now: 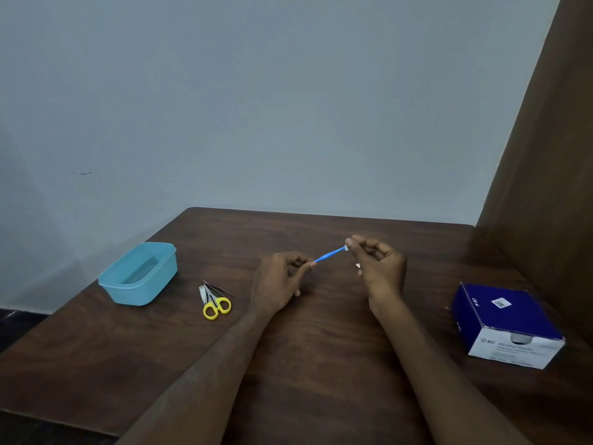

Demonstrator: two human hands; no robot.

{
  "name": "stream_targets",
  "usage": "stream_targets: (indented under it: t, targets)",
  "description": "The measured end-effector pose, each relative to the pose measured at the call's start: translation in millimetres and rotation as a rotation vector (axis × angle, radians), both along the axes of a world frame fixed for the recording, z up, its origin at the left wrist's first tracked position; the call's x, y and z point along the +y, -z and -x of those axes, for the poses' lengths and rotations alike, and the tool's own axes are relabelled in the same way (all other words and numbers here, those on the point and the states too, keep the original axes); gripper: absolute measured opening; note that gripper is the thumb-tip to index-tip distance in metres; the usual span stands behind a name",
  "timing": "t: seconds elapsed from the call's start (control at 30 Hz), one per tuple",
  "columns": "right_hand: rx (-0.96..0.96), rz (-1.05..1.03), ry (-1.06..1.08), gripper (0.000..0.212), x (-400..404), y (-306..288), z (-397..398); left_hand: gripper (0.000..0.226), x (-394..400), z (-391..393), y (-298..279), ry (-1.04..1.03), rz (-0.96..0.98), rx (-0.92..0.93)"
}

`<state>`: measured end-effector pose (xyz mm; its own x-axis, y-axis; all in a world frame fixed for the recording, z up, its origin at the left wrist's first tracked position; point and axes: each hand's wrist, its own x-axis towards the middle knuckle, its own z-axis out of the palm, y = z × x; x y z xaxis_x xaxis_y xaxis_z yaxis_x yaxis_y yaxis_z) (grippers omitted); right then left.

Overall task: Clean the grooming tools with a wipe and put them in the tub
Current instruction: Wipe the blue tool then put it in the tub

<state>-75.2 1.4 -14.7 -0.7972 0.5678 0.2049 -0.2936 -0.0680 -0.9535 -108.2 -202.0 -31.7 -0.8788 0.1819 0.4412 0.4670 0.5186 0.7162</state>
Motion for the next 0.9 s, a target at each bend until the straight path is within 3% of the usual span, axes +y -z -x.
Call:
stream_targets:
  t: [0.1, 0.43, 0.63, 0.9]
  targets:
    - [-0.011, 0.099, -0.119, 0.017, 3, -1, 0, 0.009, 0, 2, 1, 0.024, -0.037, -0.02]
    - [-0.059, 0.017, -0.253, 0.013, -14, 7, -1, 0.02, 2, -8, -7, 0.125, -0.055, -0.063]
    - [-0.094, -0.191, -0.321, 0.012, -25, 15, -1, 0.018, 2, -9, -7, 0.153, -0.046, -0.053]
    - [-0.108, -0.26, -0.263, 0.014, -27, 8, -7, 0.02, 1, -6, -3, 0.116, -0.154, -0.094]
